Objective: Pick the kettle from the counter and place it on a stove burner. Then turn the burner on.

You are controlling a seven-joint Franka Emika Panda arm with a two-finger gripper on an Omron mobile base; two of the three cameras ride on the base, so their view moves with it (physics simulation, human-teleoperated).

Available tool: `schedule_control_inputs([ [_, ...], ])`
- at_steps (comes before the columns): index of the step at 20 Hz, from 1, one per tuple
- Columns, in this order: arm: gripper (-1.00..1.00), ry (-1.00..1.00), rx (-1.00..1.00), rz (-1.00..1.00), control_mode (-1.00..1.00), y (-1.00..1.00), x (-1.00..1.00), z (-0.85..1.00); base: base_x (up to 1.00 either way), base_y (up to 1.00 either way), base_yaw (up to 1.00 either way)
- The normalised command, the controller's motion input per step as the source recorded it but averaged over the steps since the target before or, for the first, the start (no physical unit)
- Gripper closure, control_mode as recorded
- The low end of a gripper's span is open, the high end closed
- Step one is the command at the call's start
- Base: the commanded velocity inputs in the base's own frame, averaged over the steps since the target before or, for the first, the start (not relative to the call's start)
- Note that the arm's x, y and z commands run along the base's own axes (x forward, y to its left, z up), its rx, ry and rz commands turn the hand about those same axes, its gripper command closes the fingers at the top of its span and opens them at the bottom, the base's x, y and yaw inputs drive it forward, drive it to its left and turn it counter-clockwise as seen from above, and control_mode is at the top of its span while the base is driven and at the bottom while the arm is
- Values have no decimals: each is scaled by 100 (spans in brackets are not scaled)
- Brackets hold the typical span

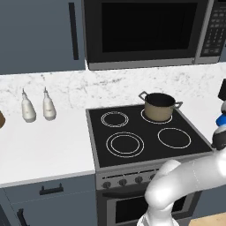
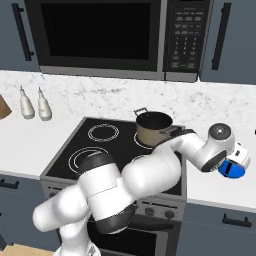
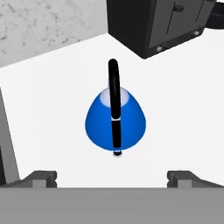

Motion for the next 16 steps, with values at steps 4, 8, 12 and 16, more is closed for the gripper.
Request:
schedule_control_inputs([
  [4, -100, -1, 0, 0, -100, 0, 1, -52, 0, 0, 0],
  [8, -100, 0, 0, 0, -100, -1, 1, -16, 0, 0, 0],
  [12, -100, 0, 0, 0, -100, -7, 6, 0, 0, 0, 0],
  [16, -100, 0, 0, 0, -100, -6, 15, 0, 0, 0, 0],
])
